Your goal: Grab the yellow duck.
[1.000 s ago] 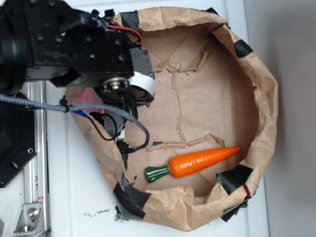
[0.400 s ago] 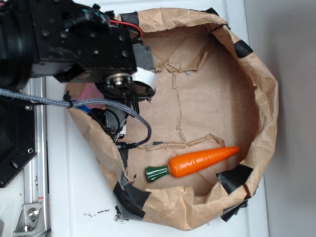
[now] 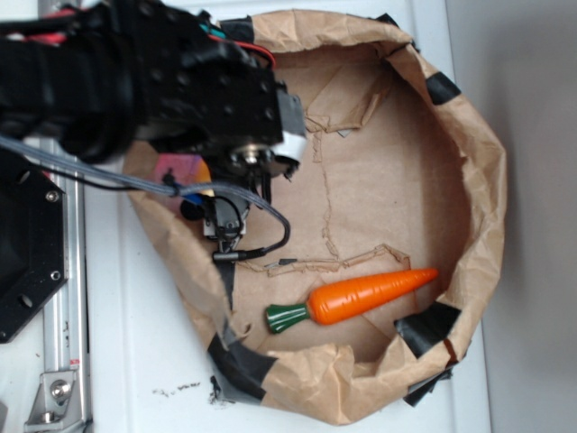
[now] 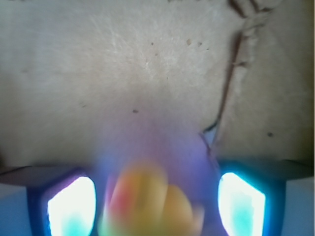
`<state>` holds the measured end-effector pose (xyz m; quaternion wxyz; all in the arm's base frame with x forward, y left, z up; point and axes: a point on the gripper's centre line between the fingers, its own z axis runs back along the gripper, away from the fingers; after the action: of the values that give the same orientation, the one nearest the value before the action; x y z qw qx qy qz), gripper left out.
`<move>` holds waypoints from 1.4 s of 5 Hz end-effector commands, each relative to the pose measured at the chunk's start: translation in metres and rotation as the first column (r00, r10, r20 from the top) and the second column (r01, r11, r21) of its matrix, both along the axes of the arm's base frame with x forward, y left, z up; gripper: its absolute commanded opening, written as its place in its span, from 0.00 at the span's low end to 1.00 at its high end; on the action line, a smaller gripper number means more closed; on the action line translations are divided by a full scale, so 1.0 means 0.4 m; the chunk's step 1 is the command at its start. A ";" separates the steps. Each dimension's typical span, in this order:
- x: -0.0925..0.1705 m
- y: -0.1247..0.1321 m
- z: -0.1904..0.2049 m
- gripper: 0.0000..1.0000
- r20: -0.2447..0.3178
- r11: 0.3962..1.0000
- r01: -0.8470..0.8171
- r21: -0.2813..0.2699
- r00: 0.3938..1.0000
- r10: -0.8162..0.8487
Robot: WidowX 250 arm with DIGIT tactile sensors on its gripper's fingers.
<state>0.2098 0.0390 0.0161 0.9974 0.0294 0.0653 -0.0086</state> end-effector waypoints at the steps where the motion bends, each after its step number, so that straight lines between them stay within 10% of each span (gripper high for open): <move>1: 0.008 -0.007 0.017 1.00 0.031 1.000 0.013 0.004 0.999 -0.013; 7: 0.017 0.003 0.037 1.00 0.071 1.000 0.008 -0.020 0.997 -0.006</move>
<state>0.2108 0.0384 0.0215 0.9987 0.0159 0.0478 -0.0104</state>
